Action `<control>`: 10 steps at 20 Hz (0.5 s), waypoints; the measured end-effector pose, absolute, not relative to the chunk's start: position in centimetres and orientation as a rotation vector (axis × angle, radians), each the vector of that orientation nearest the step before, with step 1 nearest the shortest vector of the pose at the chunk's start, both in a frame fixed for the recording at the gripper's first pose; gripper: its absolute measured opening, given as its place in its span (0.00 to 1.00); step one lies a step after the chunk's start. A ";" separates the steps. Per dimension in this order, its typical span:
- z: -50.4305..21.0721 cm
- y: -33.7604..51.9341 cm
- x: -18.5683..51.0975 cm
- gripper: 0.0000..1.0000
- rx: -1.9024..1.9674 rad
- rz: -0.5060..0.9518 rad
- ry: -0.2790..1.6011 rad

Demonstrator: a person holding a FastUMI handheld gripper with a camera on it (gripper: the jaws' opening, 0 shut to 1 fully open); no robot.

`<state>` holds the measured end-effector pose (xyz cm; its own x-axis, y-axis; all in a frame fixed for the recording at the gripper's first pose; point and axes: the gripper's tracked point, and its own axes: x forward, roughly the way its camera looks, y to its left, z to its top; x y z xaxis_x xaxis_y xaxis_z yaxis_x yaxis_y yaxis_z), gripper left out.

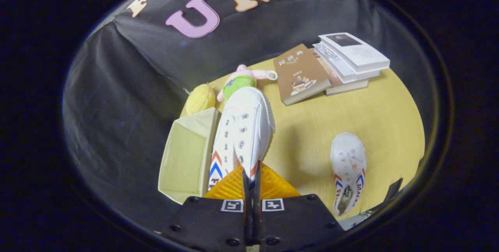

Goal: Open the storage box then place both shoes into the box .Put the left shoe in first, then the right shoe, with the right side of both shoes facing outward in a uniform manner.

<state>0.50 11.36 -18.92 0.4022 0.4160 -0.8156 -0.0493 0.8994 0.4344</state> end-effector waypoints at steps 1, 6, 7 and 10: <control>-18.4 12.2 0.8 0.04 0.377 0.311 1.120; -17.4 17.7 0.9 0.04 0.396 0.372 1.128; -17.5 19.2 0.6 0.04 0.390 0.389 1.136; -18.4 22.5 0.2 0.04 0.364 0.429 1.155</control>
<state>0.15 22.51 -18.40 0.3395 0.5033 -0.7946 -0.1374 0.8623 0.4875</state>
